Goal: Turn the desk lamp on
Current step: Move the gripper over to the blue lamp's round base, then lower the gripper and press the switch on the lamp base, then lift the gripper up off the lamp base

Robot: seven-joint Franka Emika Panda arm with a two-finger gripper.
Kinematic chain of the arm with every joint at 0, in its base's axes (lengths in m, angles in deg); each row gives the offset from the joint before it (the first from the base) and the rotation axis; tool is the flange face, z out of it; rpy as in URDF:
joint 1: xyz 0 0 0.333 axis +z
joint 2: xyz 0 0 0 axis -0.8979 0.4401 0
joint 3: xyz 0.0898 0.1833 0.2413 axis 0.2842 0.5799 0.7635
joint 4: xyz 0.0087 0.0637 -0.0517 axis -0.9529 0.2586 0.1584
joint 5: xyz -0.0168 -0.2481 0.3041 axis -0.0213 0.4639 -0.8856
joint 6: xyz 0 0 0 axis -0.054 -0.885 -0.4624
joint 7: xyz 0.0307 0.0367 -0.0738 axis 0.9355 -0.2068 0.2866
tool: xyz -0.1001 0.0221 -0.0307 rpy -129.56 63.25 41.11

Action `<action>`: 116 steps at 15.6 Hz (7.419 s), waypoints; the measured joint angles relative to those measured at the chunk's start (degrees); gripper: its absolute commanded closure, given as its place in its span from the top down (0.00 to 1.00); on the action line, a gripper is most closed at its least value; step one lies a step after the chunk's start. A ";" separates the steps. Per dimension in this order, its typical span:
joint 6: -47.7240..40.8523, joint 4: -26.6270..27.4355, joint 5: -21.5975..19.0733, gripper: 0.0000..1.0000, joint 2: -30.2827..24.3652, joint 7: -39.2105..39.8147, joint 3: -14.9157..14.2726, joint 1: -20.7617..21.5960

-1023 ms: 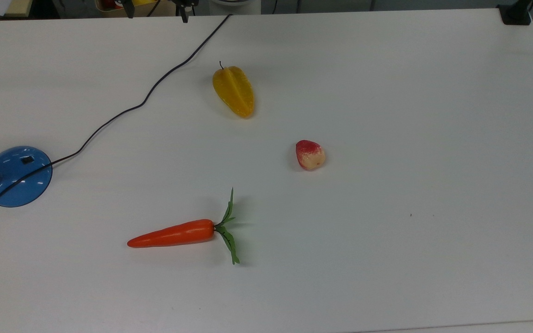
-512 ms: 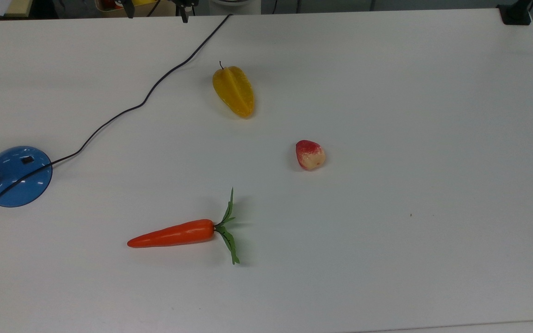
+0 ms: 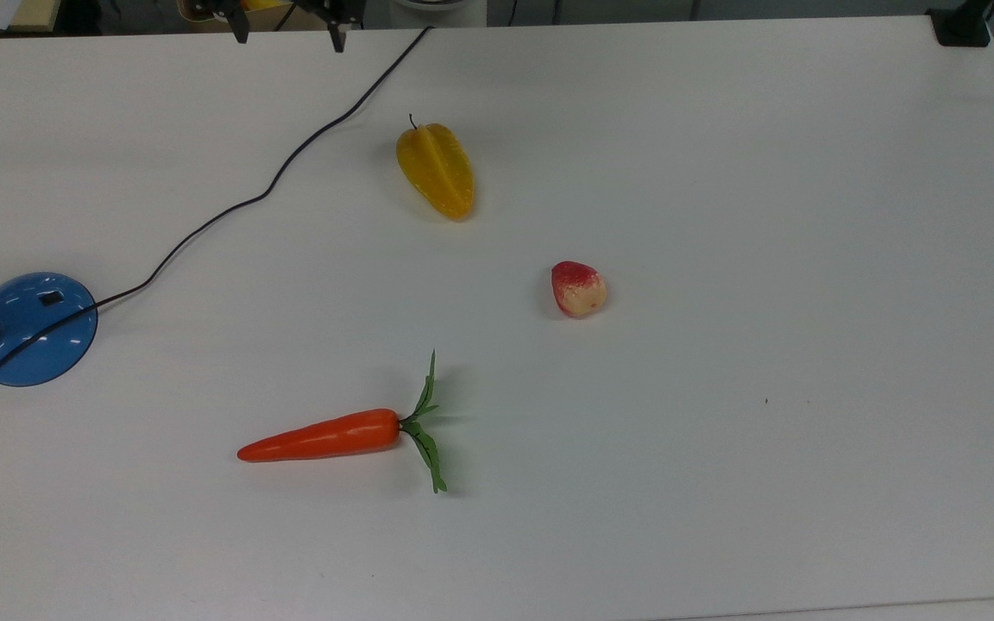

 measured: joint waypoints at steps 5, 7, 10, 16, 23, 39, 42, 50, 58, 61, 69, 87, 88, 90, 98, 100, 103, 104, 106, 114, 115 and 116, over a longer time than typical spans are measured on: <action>7.97 0.17 0.00 0.00 2.13 -3.37 -0.66 -3.78; 13.48 0.46 0.00 0.00 3.21 -6.77 -0.71 -5.64; 18.52 0.50 0.00 0.00 4.70 -8.71 -0.77 -8.67; 27.48 0.98 -0.01 0.00 7.98 -14.72 -0.83 -13.11; 35.74 0.88 -0.01 0.00 13.54 -17.11 -0.90 -18.69; 48.00 0.80 -0.01 0.00 22.27 -17.63 -0.90 -21.53; 50.97 0.81 -0.01 0.00 23.71 -17.63 -0.88 -21.65; 54.11 0.76 -0.01 0.00 25.96 -17.63 -0.55 -21.56; 57.82 0.54 -0.01 0.00 28.66 -17.63 -0.16 -20.63; 58.57 0.17 -0.01 0.00 29.43 -17.64 -0.15 -20.53; 59.98 0.08 -0.01 0.00 30.12 -17.63 -0.15 -20.41; 61.17 -0.73 0.00 0.00 31.20 -17.63 -0.13 -19.86; 61.17 -0.75 0.00 0.00 31.22 -17.63 -0.13 -19.86; 61.17 -0.76 0.00 0.00 31.23 -17.63 -0.13 -19.86; 61.22 -1.54 0.00 0.00 31.10 -17.64 -0.12 -19.48; 61.03 -2.39 0.00 0.00 30.14 -17.64 -0.10 -18.92; 54.97 -2.67 0.00 0.00 26.78 -17.64 -0.08 -17.23; 52.12 -2.68 0.00 0.00 25.31 -17.63 -0.07 -16.41; 45.93 -2.69 0.00 0.00 22.51 -17.63 -0.03 -14.57; 18.42 -2.45 0.01 0.02 12.37 -12.41 0.18 -4.26; 15.79 -2.36 0.00 0.08 11.55 -10.75 0.20 -3.15; 12.96 -2.32 0.00 0.20 10.78 -8.97 0.22 -2.20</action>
